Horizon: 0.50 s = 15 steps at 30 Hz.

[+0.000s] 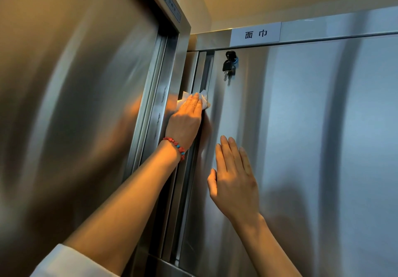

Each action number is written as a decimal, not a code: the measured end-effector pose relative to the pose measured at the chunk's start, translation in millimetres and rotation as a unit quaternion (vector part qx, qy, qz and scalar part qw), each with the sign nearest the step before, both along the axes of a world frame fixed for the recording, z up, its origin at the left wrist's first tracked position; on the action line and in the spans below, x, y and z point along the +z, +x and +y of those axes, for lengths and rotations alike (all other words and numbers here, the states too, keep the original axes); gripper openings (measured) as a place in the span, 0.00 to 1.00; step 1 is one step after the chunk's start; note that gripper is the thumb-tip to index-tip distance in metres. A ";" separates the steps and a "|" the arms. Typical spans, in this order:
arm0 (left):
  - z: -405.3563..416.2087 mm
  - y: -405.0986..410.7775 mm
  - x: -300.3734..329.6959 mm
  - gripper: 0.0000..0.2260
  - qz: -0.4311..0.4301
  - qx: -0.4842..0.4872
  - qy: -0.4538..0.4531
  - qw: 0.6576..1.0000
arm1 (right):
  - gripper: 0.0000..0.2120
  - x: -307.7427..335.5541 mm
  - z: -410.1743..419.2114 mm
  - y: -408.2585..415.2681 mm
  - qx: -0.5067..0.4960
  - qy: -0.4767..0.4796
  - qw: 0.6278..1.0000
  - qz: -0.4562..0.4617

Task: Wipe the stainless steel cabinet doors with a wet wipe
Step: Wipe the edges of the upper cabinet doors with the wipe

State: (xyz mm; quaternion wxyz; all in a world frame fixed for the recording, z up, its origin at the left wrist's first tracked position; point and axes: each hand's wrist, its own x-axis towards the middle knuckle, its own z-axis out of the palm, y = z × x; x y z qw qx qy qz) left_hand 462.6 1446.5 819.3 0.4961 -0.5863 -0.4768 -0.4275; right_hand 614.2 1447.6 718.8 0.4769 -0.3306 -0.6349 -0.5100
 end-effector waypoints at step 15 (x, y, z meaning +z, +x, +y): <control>-3.6 1.4 22.3 0.21 -0.017 0.002 0.003 1.000 | 0.26 0.9 -1.7 1.2 -0.005 -0.007 1.000 -0.005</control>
